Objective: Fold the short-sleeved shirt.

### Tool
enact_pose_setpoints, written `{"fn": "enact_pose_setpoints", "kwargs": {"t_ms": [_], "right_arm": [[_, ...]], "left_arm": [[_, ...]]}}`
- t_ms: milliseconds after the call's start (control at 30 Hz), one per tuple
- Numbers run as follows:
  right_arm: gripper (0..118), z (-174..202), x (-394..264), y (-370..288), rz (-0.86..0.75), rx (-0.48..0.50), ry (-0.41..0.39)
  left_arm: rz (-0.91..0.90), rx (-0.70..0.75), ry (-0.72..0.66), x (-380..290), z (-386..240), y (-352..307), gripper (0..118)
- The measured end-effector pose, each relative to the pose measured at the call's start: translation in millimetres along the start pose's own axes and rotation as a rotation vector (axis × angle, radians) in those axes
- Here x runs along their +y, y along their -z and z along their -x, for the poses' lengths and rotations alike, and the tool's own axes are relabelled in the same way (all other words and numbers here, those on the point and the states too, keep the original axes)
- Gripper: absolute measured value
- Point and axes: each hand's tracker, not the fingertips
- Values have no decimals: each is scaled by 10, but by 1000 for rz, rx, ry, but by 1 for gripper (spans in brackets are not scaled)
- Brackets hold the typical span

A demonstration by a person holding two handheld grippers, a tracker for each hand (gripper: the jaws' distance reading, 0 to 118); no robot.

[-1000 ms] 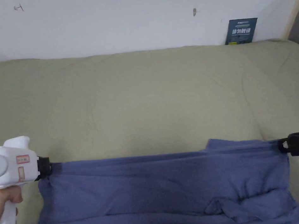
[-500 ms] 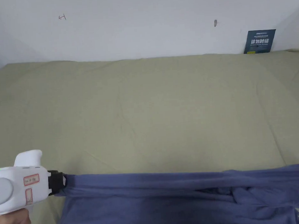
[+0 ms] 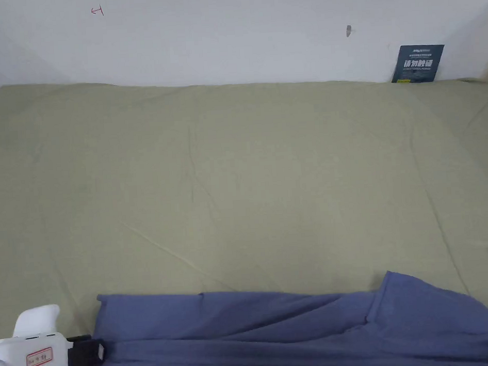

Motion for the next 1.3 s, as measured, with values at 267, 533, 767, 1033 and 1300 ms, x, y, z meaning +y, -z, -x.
{"fn": "enact_pose_setpoints", "kwargs": {"t_ms": [267,533,767,1033,1300], "right_arm": [[113,333,224,-238,-28,-99,-55],[0,1118,298,-176,-164,-33,-157],[0,1610,370,-108,-183,30,-186],[0,1862,283,-75,-169,80,-182],[0,1903,203,-63,-148,92,-149]], "left_arm": [[-18,69,-79,106,135,-313,114],[-64,19,-101,416,212,-277,0],[14,-184,-188,689,403,-104,0],[208,-401,-208,765,637,318,118],[278,-608,-264,818,719,688,118]]}}
